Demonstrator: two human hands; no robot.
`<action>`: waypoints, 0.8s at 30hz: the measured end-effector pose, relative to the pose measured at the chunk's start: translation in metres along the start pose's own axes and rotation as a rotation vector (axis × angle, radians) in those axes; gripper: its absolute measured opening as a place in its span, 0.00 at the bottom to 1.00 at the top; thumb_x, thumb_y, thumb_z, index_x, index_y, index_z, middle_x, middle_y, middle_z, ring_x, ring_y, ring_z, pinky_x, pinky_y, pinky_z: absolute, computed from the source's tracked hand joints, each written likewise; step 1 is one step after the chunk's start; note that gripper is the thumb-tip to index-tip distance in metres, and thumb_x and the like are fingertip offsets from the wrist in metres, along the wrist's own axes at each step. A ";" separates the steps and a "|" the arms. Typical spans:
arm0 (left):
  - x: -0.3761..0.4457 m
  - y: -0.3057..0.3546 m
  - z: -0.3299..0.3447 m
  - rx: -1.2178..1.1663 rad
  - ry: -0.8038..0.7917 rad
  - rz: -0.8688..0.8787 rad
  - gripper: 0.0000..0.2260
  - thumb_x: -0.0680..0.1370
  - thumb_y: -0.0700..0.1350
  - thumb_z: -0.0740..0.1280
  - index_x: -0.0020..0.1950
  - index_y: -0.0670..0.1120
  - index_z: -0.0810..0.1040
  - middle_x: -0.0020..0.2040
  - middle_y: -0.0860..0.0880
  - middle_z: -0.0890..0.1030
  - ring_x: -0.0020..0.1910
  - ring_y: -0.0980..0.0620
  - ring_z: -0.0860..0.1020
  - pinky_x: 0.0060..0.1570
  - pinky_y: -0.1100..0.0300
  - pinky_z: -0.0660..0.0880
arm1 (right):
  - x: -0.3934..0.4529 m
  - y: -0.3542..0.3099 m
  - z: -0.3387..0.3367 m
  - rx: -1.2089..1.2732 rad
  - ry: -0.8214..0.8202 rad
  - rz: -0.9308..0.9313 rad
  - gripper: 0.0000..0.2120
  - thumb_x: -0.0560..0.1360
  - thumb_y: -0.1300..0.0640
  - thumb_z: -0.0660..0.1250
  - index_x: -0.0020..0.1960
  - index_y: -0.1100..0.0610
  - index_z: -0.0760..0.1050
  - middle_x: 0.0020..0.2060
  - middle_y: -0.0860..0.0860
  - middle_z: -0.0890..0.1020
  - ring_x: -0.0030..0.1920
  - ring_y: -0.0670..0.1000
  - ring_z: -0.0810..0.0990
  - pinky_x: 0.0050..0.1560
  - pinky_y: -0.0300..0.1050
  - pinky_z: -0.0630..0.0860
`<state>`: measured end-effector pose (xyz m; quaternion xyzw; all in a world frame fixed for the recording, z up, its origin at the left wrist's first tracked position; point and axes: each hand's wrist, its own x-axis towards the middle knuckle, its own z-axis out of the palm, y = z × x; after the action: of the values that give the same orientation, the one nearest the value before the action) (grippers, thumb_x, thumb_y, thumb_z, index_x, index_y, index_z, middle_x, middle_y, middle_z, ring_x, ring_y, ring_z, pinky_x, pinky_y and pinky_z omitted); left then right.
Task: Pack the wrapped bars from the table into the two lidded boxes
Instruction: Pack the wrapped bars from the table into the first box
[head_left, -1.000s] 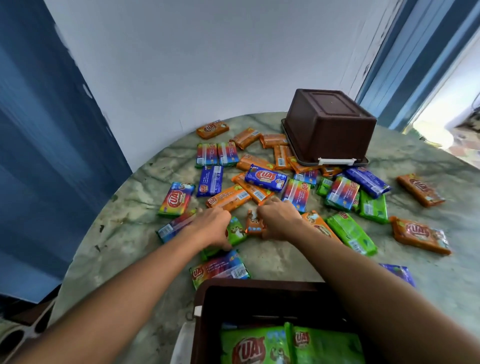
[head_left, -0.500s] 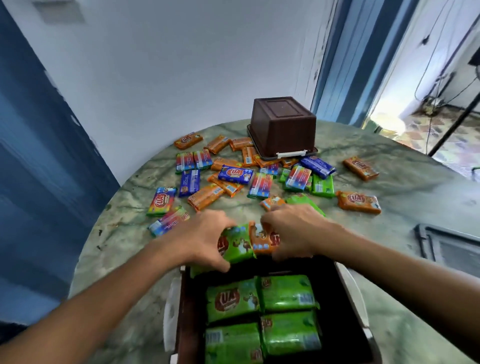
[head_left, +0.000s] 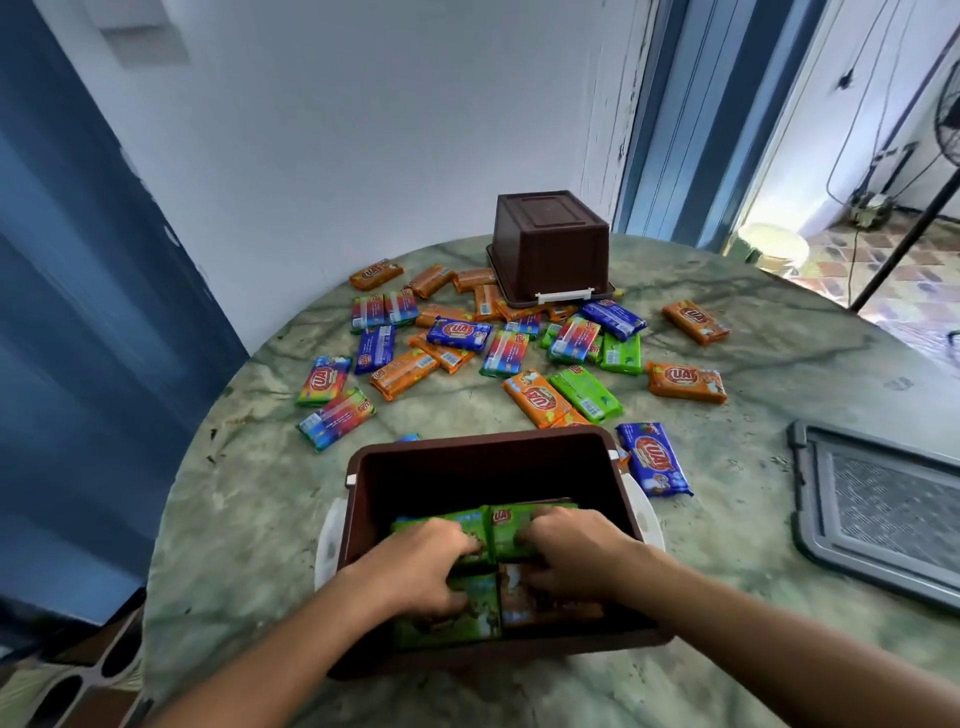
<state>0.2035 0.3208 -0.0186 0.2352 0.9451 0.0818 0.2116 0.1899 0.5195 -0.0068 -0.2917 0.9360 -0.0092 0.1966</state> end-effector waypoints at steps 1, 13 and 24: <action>0.001 -0.001 -0.002 0.035 0.057 -0.023 0.17 0.71 0.51 0.69 0.58 0.50 0.77 0.54 0.50 0.76 0.55 0.50 0.75 0.51 0.55 0.75 | 0.000 0.003 -0.003 0.013 0.037 0.017 0.16 0.75 0.51 0.64 0.59 0.56 0.75 0.57 0.56 0.77 0.57 0.59 0.77 0.49 0.51 0.75; 0.022 0.007 0.002 0.299 0.136 -0.201 0.13 0.74 0.35 0.66 0.58 0.40 0.76 0.58 0.41 0.74 0.59 0.40 0.72 0.50 0.48 0.74 | 0.028 0.002 0.003 -0.201 0.073 0.083 0.15 0.79 0.61 0.58 0.64 0.58 0.73 0.62 0.56 0.73 0.63 0.59 0.71 0.52 0.52 0.74; 0.028 -0.008 0.007 0.345 0.089 -0.157 0.26 0.72 0.45 0.71 0.68 0.43 0.67 0.65 0.39 0.69 0.63 0.40 0.68 0.51 0.48 0.75 | 0.034 -0.002 0.005 -0.218 0.071 0.066 0.24 0.77 0.53 0.63 0.71 0.57 0.64 0.65 0.57 0.68 0.65 0.60 0.68 0.53 0.51 0.75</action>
<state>0.1805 0.3275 -0.0367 0.1894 0.9690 -0.0879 0.1321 0.1675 0.4996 -0.0238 -0.2798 0.9469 0.0890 0.1307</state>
